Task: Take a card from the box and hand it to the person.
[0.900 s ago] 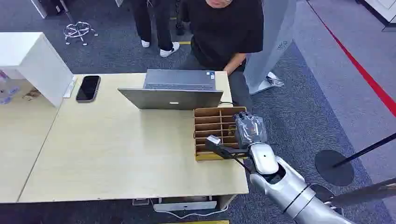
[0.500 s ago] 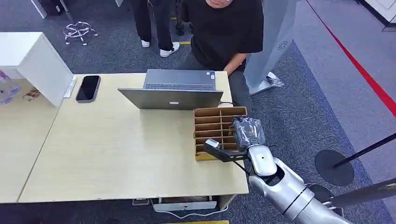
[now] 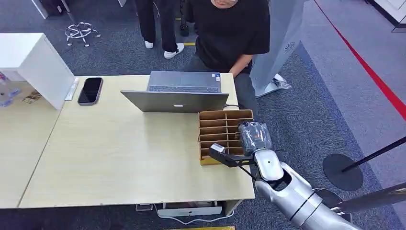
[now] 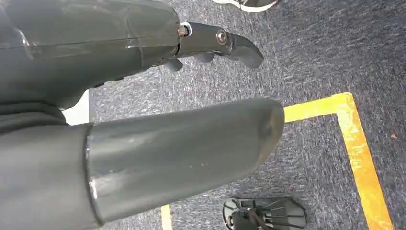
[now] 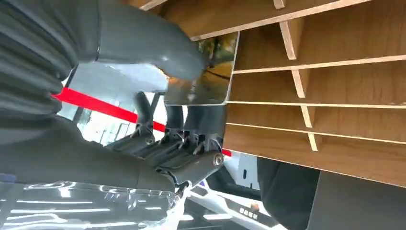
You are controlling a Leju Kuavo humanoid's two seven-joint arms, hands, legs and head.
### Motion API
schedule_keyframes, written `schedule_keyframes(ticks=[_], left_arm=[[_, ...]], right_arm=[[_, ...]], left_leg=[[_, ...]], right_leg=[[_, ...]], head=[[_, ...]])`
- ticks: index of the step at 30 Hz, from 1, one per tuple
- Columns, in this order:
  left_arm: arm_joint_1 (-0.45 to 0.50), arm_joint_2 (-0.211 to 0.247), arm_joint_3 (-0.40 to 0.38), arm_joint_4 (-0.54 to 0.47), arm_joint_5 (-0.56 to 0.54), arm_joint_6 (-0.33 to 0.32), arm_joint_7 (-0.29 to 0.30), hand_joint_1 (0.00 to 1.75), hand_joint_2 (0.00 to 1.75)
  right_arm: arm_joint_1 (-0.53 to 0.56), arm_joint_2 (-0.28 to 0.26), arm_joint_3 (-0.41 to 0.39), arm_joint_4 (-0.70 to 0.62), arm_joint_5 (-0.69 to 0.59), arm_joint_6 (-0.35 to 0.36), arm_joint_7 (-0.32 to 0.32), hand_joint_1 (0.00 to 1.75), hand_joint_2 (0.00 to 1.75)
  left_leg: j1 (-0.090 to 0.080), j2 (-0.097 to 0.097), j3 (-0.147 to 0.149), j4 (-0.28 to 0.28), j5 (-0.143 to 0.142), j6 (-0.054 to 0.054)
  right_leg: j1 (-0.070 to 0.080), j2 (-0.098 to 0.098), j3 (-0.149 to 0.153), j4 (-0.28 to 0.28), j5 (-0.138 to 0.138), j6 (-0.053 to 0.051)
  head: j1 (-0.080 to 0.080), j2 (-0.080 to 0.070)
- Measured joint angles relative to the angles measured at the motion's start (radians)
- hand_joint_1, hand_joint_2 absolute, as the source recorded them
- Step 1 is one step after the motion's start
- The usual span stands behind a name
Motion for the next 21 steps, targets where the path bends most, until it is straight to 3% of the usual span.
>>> schedule_keyframes(ticks=[21], left_arm=[[0.003, 0.0, 0.0, 0.0, 0.01, -0.008, -0.018, 0.0, 0.0]], right_arm=[[-0.006, 0.001, 0.0, -0.016, 0.01, 0.026, 0.01, 1.47, 1.75]], left_leg=[[0.0, 0.0, 0.0, 0.0, 0.0, 0.0]], right_leg=[[0.0, 0.0, 0.0, 0.0, 0.0, 0.0]], head=[[0.0, 0.0]])
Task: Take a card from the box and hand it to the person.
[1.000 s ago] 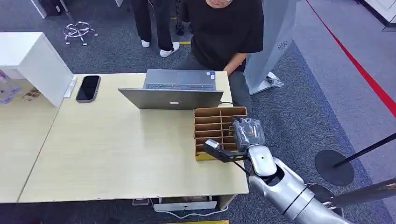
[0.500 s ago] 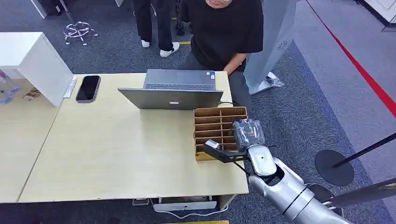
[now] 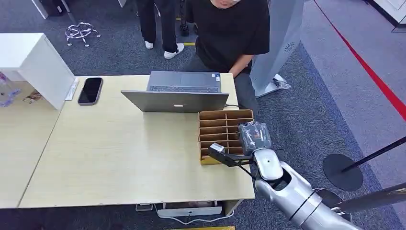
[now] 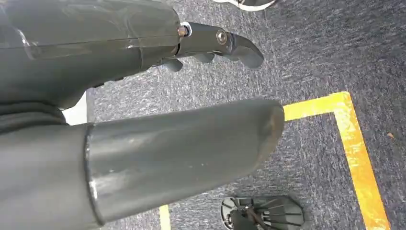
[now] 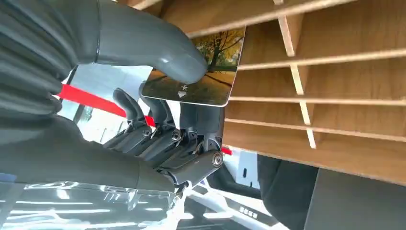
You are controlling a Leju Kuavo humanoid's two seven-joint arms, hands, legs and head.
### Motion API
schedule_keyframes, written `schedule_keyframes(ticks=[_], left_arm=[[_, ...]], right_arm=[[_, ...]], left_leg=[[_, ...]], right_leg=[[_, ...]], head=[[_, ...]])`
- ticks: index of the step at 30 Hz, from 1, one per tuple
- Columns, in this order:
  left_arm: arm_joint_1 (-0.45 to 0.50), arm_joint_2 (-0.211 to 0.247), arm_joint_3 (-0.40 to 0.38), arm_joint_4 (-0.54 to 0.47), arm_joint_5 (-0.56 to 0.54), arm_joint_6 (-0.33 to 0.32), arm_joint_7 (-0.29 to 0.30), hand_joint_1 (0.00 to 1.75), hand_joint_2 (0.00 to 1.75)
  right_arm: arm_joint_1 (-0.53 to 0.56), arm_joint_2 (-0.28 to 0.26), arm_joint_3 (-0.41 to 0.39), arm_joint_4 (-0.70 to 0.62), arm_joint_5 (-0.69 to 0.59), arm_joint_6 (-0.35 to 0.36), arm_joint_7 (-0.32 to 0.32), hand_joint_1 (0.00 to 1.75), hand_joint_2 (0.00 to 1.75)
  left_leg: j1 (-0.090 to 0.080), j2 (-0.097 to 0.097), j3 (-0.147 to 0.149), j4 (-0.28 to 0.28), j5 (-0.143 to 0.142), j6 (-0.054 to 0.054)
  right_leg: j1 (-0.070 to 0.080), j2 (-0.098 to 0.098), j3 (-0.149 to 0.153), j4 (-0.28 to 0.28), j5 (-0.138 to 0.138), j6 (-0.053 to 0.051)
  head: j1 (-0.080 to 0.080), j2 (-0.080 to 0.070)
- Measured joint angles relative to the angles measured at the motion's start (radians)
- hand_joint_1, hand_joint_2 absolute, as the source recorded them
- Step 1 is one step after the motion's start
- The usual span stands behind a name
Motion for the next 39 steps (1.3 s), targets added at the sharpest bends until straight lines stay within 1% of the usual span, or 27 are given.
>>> schedule_keyframes(ticks=[4, 6, 8, 9, 11, 17, 23, 30, 34, 35, 36, 39], left_arm=[[0.007, 0.004, 0.0, 0.0, 0.004, -0.016, -0.014, 0.0, 0.0], [0.012, 0.007, 0.0, 0.0, 0.006, -0.017, -0.02, 0.0, 0.0], [0.015, 0.01, 0.0, 0.0, 0.007, -0.017, -0.02, 0.0, 0.0], [0.015, 0.01, 0.0, 0.0, 0.008, -0.017, -0.02, 0.0, 0.0], [0.015, 0.011, 0.0, 0.0, 0.008, -0.017, -0.02, 0.0, 0.0], [0.016, 0.012, 0.0, 0.0, 0.011, -0.017, -0.02, 0.0, 0.0], [0.016, 0.012, 0.0, 0.0, 0.009, -0.019, -0.02, 0.0, 0.0], [0.014, 0.011, 0.0, 0.0, -0.005, -0.026, -0.017, 0.0, 0.0], [0.01, 0.011, 0.0, 0.0, -0.017, -0.029, -0.003, 0.0, 0.0], [0.009, 0.011, 0.0, 0.0, -0.019, -0.03, 0.0, 0.0, 0.0], [0.006, 0.011, 0.0, 0.0, -0.022, -0.032, 0.001, 0.0, 0.0], [-0.001, 0.011, 0.0, 0.0, -0.031, -0.035, 0.011, 0.0, 0.0]], right_arm=[[-0.003, -0.003, 0.0, -0.033, 0.004, 0.036, 0.011, 1.48, 1.75], [-0.005, -0.006, 0.0, -0.062, 0.0, 0.054, 0.011, 1.57, 1.75], [-0.011, -0.011, 0.0, -0.094, -0.003, 0.074, 0.01, 1.55, 1.75], [-0.016, -0.013, 0.0, -0.11, -0.003, 0.084, 0.009, 1.5, 1.75], [-0.025, -0.017, 0.0, -0.147, -0.003, 0.099, 0.009, 1.47, 1.75], [-0.058, -0.033, 0.009, -0.245, -0.003, 0.12, 0.01, 1.47, 1.75], [-0.1, -0.043, 0.014, -0.295, -0.007, 0.151, 0.006, 1.48, 1.75], [-0.174, -0.047, 0.023, -0.293, -0.064, 0.168, -0.005, 1.48, 1.75], [-0.226, -0.047, 0.024, -0.254, -0.105, 0.168, -0.01, 1.45, 1.75], [-0.24, -0.047, 0.024, -0.238, -0.117, 0.168, -0.01, 1.47, 1.75], [-0.254, -0.047, 0.024, -0.223, -0.127, 0.166, -0.01, 1.43, 1.75], [-0.288, -0.047, 0.024, -0.176, -0.187, 0.158, -0.018, 1.45, 1.75]], left_leg=[[0.0, 0.0, 0.0, 0.0, 0.0, 0.0], [0.0, 0.0, 0.0, 0.0, 0.0, 0.0], [0.0, 0.0, 0.0, 0.0, 0.0, 0.0], [0.0, 0.0, 0.0, 0.0, 0.0, 0.0], [0.0, 0.0, 0.0, 0.0, 0.0, 0.0], [0.0, 0.0, 0.0, 0.0, 0.0, 0.0], [0.0, 0.0, 0.0, 0.0, 0.0, 0.0], [0.0, 0.0, 0.0, 0.0, 0.0, 0.0], [0.0, 0.0, 0.0, 0.0, 0.0, 0.0], [0.0, 0.0, 0.0, 0.0, 0.0, 0.0], [0.0, 0.0, 0.0, 0.0, 0.0, 0.0], [0.0, 0.0, 0.0, 0.0, 0.0, 0.0]], right_leg=[[0.0, 0.0, 0.0, 0.0, 0.0, 0.0], [0.0, 0.0, 0.0, 0.0, 0.0, 0.0], [0.0, 0.0, 0.0, 0.0, 0.0, 0.0], [0.0, 0.0, 0.0, 0.0, 0.0, 0.0], [0.0, 0.0, 0.0, 0.0, 0.0, 0.0], [0.0, 0.0, 0.0, 0.0, 0.0, 0.0], [0.0, 0.0, 0.0, 0.0, 0.0, 0.0], [0.0, 0.0, 0.0, 0.0, 0.0, 0.0], [0.0, 0.0, 0.0, 0.0, 0.0, 0.0], [0.0, 0.0, 0.0, 0.0, 0.0, 0.0], [0.0, 0.0, 0.0, 0.0, 0.0, 0.0], [0.0, 0.0, 0.0, 0.0, 0.0, 0.0]], head=[[0.0, 0.0], [0.0, 0.0], [0.0, 0.0], [0.0, 0.0], [0.0, 0.0], [0.0, 0.0], [0.0, 0.0], [0.0, 0.0], [0.0, 0.0], [0.0, 0.0], [0.0, 0.0], [0.0, 0.0]])
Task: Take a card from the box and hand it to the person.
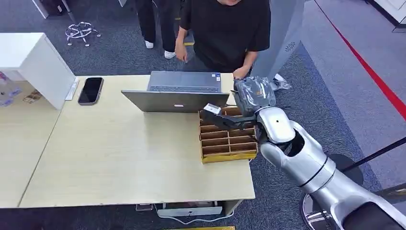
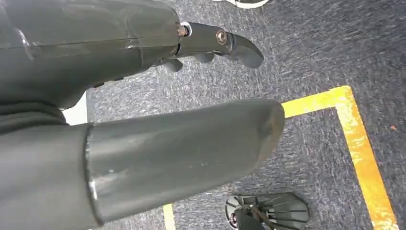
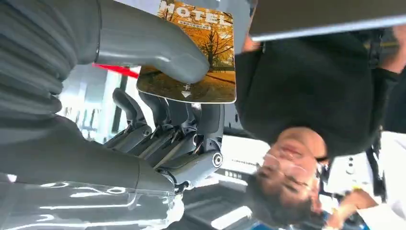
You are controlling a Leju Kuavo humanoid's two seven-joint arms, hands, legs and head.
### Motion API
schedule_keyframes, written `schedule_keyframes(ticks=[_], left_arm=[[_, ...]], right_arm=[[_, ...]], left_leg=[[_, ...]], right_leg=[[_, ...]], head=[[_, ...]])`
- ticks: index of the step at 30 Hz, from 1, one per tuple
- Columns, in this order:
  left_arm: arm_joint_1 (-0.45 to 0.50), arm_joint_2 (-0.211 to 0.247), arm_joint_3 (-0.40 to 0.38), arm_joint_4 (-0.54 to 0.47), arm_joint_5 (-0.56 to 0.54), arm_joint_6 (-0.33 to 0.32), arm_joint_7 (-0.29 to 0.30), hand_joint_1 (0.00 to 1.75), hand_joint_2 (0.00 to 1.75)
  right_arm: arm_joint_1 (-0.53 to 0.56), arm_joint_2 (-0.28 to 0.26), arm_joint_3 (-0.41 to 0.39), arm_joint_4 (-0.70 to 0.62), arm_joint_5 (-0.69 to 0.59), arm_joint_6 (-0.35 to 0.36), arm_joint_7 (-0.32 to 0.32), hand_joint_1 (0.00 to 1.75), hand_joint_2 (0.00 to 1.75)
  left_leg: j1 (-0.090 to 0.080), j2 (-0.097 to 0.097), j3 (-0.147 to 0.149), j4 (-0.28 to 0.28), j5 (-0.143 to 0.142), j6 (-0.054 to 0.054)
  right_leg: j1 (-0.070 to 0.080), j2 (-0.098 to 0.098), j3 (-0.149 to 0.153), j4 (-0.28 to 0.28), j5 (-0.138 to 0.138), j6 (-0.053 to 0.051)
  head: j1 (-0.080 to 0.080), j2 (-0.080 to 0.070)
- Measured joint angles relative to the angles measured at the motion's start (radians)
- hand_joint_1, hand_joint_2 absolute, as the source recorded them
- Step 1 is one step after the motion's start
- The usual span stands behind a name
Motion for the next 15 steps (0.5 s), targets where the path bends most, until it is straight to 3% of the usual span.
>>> schedule_keyframes(ticks=[15], left_arm=[[-0.022, 0.0, -0.004, 0.0, -0.021, -0.011, 0.018, 0.0, 0.0]], right_arm=[[-0.104, 0.006, 0.001, 0.179, -0.107, -0.047, -0.024, 1.41, 1.75]], left_leg=[[0.0, 0.0, -0.001, 0.0, 0.0, 0.0]], right_leg=[[0.0, 0.0, 0.0, 0.0, 0.0, 0.0]], head=[[0.0, 0.0]])
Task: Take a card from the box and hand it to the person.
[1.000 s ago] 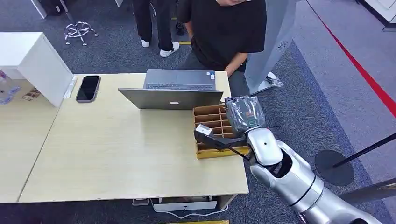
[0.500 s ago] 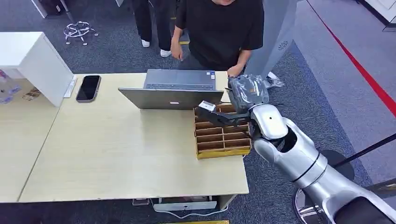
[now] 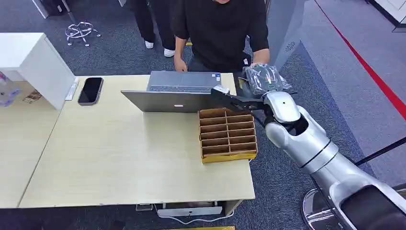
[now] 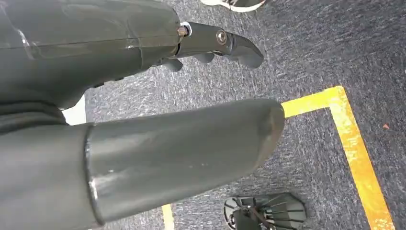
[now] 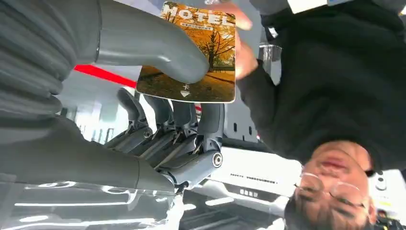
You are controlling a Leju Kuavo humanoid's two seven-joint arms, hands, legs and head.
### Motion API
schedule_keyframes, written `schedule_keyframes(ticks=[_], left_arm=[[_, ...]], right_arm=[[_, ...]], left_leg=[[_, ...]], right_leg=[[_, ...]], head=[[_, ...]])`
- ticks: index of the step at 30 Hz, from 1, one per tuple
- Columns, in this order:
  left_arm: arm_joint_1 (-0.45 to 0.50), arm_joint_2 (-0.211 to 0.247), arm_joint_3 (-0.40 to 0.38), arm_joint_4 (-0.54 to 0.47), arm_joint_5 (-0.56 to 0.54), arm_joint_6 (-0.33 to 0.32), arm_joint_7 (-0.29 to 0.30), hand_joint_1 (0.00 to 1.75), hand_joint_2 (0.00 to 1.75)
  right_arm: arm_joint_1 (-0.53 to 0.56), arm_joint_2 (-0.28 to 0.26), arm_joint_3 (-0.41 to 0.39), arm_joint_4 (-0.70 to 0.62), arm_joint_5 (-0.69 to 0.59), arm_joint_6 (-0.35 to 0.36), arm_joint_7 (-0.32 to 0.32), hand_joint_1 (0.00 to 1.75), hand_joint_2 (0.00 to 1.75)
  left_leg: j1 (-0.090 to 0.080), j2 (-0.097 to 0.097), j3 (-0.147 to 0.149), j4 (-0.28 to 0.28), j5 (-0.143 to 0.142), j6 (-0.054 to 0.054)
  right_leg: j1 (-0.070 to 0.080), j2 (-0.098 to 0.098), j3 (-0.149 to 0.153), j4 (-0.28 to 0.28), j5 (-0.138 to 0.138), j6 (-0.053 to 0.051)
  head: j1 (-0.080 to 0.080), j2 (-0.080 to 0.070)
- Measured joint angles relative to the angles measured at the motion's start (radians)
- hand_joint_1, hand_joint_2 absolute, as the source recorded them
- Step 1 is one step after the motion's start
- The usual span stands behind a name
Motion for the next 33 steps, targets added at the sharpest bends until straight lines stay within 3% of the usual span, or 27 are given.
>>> schedule_keyframes(ticks=[15, 16, 17, 18, 19, 27, 33], left_arm=[[-0.009, -0.001, -0.001, 0.0, -0.005, -0.002, 0.003, 0.0, 0.0], [-0.009, -0.001, -0.001, 0.0, -0.006, -0.002, 0.004, 0.0, 0.0], [-0.009, -0.001, -0.001, 0.0, -0.006, -0.002, 0.004, 0.0, 0.0], [-0.009, -0.001, -0.001, 0.0, -0.006, -0.002, 0.004, 0.0, 0.0], [-0.009, -0.001, -0.002, 0.0, -0.007, -0.002, 0.004, 0.0, 0.0], [-0.009, -0.001, -0.009, 0.0, -0.008, -0.003, 0.005, 0.0, 0.0], [-0.008, -0.001, -0.017, 0.0, -0.008, -0.003, 0.005, 0.0, 0.0]], right_arm=[[-0.011, 0.021, 0.014, 0.113, -0.02, -0.025, -0.012, 1.38, 1.75], [-0.011, 0.021, 0.015, 0.119, -0.02, -0.025, -0.012, 1.33, 1.75], [-0.011, 0.021, 0.016, 0.126, -0.019, -0.024, -0.012, 0.82, 1.75], [-0.011, 0.021, 0.018, 0.134, -0.017, -0.022, -0.011, 0.14, 1.75], [-0.011, 0.022, 0.02, 0.14, -0.015, -0.021, -0.011, 0.0, 1.75], [-0.011, 0.024, 0.052, 0.18, 0.025, 0.015, 0.014, 0.0, 1.75], [-0.009, 0.023, 0.058, 0.196, 0.035, -0.04, 0.034, 0.0, 1.75]], left_leg=[[0.0, 0.0, 0.0, 0.0, 0.0, 0.0], [0.0, 0.0, 0.0, 0.0, 0.0, 0.0], [0.0, 0.0, 0.0, 0.0, 0.0, 0.0], [0.0, 0.0, 0.0, 0.0, 0.0, 0.0], [0.0, 0.0, 0.0, 0.0, 0.0, 0.0], [0.0, 0.0, 0.0, 0.0, 0.0, 0.0], [0.0, 0.0, 0.0, 0.0, 0.0, 0.0]], right_leg=[[0.0, 0.0, 0.0, 0.0, 0.0, 0.0], [0.0, 0.0, 0.0, 0.0, 0.0, 0.0], [0.0, 0.0, 0.0, 0.0, 0.0, 0.0], [0.0, 0.0, 0.0, 0.0, 0.0, 0.0], [0.0, 0.0, 0.0, 0.0, 0.0, 0.0], [0.0, 0.0, 0.0, 0.0, 0.0, 0.0], [0.0, 0.0, -0.001, 0.0, 0.0, 0.0]], head=[[0.0, 0.0], [0.0, 0.0], [0.0, 0.0], [0.0, 0.0], [0.0, 0.0], [0.0, 0.0], [0.0, 0.0]])
